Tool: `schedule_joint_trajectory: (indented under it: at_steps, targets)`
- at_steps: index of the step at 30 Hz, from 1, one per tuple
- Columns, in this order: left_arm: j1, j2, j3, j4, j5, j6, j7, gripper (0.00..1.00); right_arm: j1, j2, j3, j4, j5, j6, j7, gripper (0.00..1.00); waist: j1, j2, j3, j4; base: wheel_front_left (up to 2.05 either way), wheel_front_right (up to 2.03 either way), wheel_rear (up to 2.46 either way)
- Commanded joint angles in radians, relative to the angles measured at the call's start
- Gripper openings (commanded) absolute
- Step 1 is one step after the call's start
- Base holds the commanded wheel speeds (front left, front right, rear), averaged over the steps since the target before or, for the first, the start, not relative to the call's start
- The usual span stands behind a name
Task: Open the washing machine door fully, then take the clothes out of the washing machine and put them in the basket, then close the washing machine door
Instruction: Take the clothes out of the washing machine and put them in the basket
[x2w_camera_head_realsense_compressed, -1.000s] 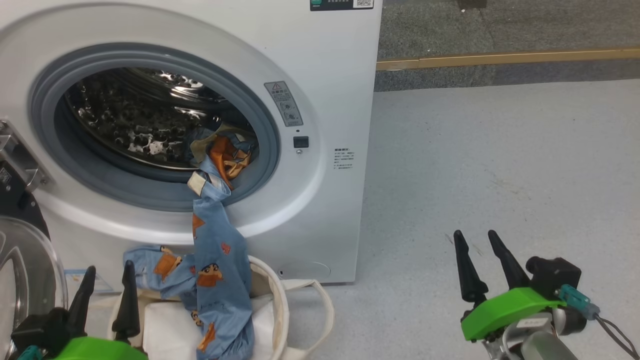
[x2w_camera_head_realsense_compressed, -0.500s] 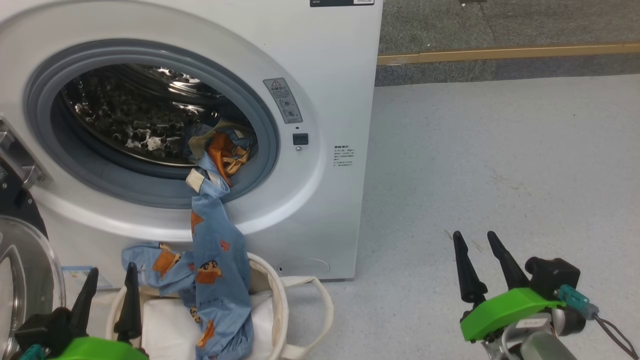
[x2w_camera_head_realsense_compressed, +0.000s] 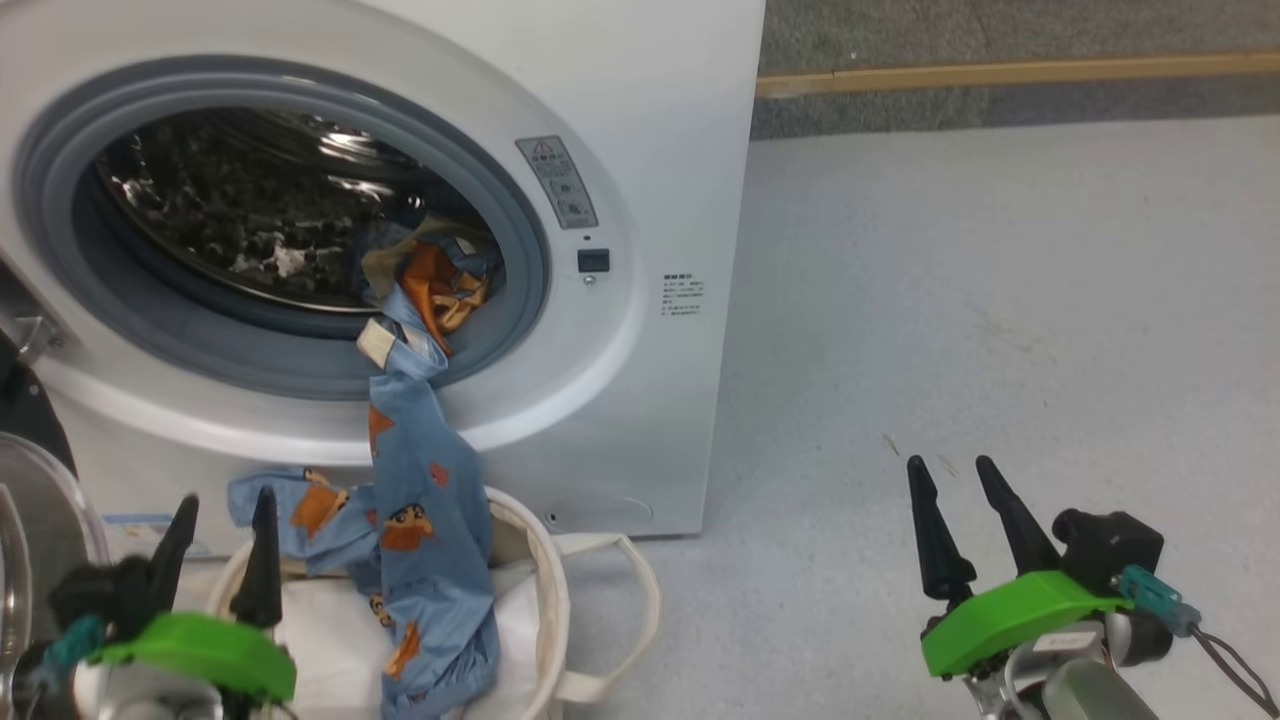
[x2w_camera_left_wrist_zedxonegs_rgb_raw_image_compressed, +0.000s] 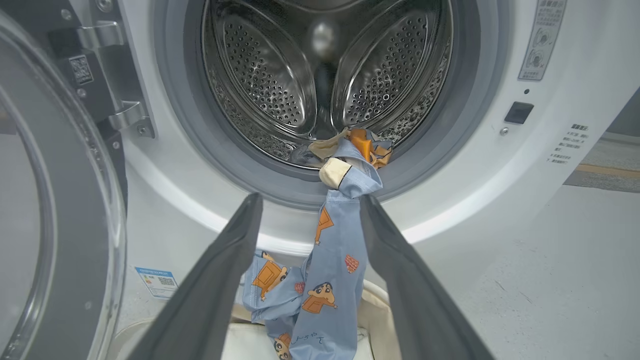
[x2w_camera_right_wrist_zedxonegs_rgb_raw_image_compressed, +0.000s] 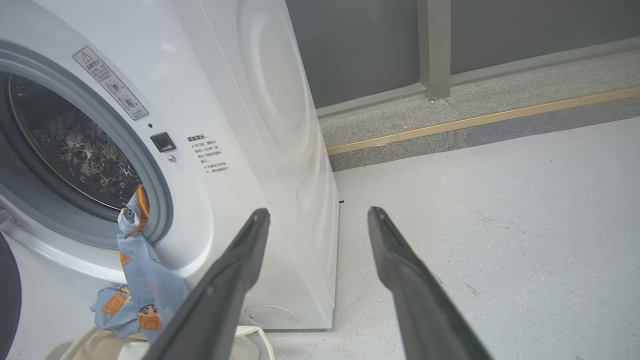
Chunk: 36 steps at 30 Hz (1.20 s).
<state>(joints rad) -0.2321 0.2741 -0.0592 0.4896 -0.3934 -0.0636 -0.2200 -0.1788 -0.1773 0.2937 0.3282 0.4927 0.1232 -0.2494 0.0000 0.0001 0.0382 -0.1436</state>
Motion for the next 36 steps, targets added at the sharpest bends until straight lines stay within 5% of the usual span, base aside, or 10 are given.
schedule_joint_trajectory:
  at_steps: [1, 24, 36]
  targets:
    - [-0.075, 0.037, 0.029, -0.010, 0.005, -0.008, 0.003, 1.00, -0.039, -0.002, 0.016, -0.034, -0.011, 0.008, -0.012, 1.00, 0.0000, -0.0001, 0.012, -0.005, 0.00, 0.00, 0.00]
    - [-0.646, 0.055, -0.177, 0.556, -0.065, -0.067, 0.114, 1.00, -0.152, 0.019, -0.005, -0.089, -0.037, 0.008, -0.012, 1.00, 0.0000, -0.0001, 0.296, -0.103, 0.00, 0.00, 0.00]
    - [-0.777, 0.077, -0.282, 0.689, -0.124, -0.067, 0.111, 1.00, -0.177, 0.038, -0.015, -0.109, -0.050, 0.008, -0.012, 1.00, 0.0000, -0.0001, 0.388, -0.140, 0.00, 0.00, 0.00]
